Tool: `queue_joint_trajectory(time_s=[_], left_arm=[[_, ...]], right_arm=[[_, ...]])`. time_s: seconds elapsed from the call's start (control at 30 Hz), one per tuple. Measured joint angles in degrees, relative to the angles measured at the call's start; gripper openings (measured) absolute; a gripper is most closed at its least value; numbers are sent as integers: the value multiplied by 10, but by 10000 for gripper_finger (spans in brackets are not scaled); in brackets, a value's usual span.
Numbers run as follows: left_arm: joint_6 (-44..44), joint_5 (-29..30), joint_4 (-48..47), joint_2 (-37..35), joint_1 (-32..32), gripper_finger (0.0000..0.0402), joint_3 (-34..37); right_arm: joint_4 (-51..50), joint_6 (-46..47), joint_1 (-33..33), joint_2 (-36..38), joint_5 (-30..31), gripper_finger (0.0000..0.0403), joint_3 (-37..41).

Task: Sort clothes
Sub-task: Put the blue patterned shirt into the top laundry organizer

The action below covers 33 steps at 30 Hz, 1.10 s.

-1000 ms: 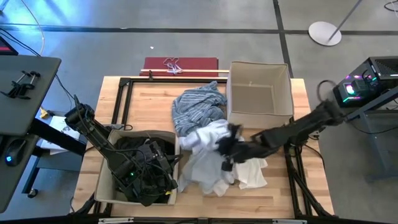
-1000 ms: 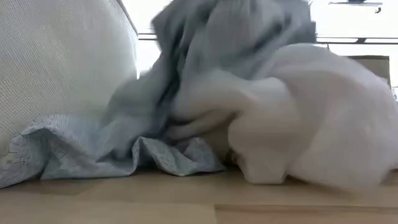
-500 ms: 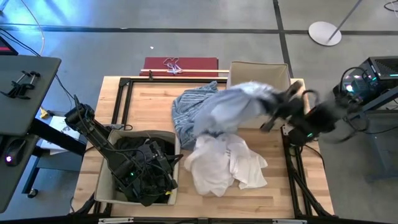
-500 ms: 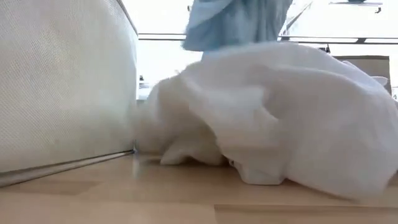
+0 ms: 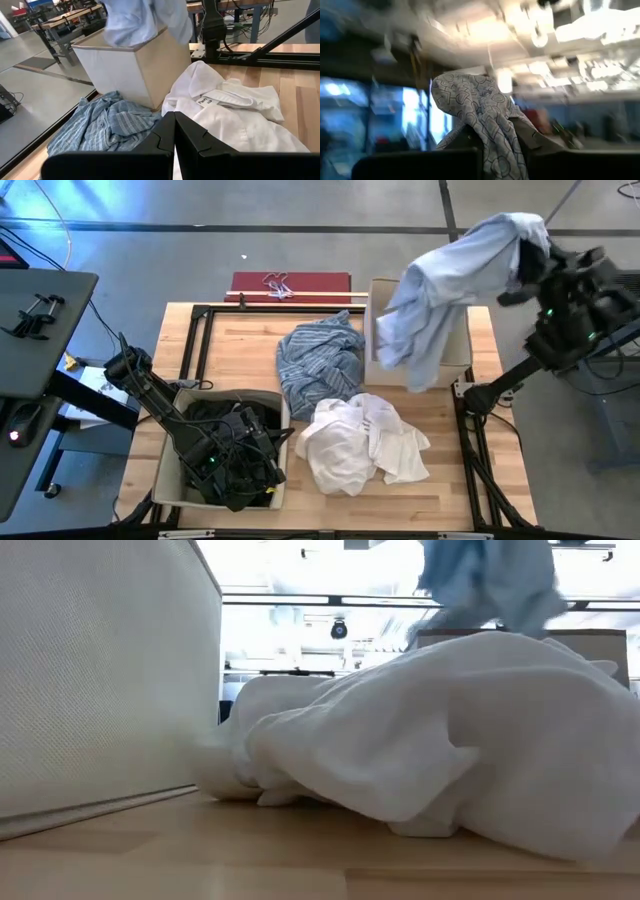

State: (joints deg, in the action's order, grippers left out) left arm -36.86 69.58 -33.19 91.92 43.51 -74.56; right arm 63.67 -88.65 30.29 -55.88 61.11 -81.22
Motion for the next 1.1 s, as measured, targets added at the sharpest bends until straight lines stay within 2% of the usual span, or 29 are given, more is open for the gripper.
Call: queue_joint_trajectory(time_s=[0.1,0.13,0.33,0.47,0.7,0.83,1.0,1.1], left_arm=[[0,0,0,0,-2,0,0],[0,0,0,0,-3,0,0],[0,0,0,0,-4,0,0],[0,0,0,0,-4,0,0],[14,0,1,0,-8,0,0],[31,0,1,0,-15,0,0],[56,1,2,0,-30,0,0],[70,1,2,0,-39,0,0]], right_arm=[[-30,-23,-27,0,111,28,-22],[-46,-15,-30,6,123,28,-13],[-111,59,-38,42,124,28,77],[-110,86,-85,68,130,28,136],[-136,224,-162,130,146,28,229],[-242,357,-185,162,117,28,294],[-461,593,-242,178,64,28,338],[-641,773,-308,171,-19,28,331]])
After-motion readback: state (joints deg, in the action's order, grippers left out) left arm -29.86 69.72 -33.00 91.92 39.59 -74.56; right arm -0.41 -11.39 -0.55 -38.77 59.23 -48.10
